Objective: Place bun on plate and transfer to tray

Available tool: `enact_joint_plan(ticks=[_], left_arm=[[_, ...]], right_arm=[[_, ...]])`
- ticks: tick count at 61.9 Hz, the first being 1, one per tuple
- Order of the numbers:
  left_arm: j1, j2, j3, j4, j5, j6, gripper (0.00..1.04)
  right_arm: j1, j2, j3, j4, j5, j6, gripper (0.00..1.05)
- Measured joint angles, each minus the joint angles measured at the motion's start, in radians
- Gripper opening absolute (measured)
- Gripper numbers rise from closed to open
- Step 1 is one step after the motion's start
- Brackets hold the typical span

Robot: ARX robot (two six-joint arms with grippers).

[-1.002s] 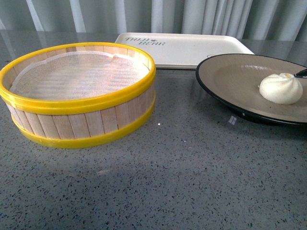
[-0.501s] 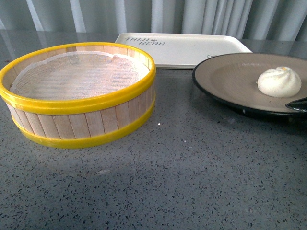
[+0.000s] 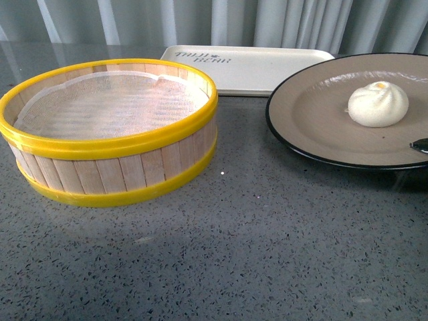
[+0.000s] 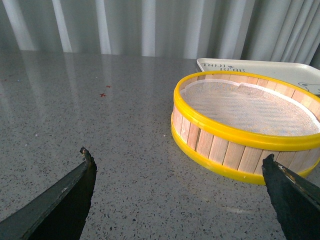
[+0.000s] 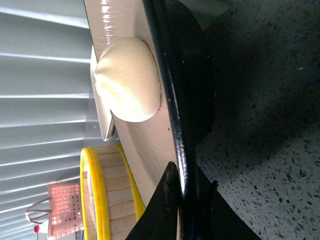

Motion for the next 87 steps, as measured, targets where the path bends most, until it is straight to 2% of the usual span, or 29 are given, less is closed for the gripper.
enact_joint_plan(ticks=[18,27,38,54,74,87], left_arm=[[0.0,0.0,0.0,0.0,0.0,0.0,0.98],[0.0,0.0,0.0,0.0,0.0,0.0,0.98],[0.0,0.0,0.0,0.0,0.0,0.0,0.98],[0.0,0.0,0.0,0.0,0.0,0.0,0.98],[0.0,0.0,0.0,0.0,0.0,0.0,0.98],[0.0,0.0,0.0,0.0,0.0,0.0,0.98]], right_arm=[[-0.021,-0.088,-0.055,0.126,0.093,0.122,0.03],[-0.061,-0.097,-0.052,0.193,0.089,0.192,0.03],[-0.088,-0.03,0.012,0.188,0.068,0.244,0.03],[-0.098,0.14,0.266,0.08,0.014,0.26,0.03],[-0.084,0.506,0.765,-0.182,-0.017,0.188,0.03],[-0.053,0.636,0.913,-0.236,-0.064,0.164,0.03]])
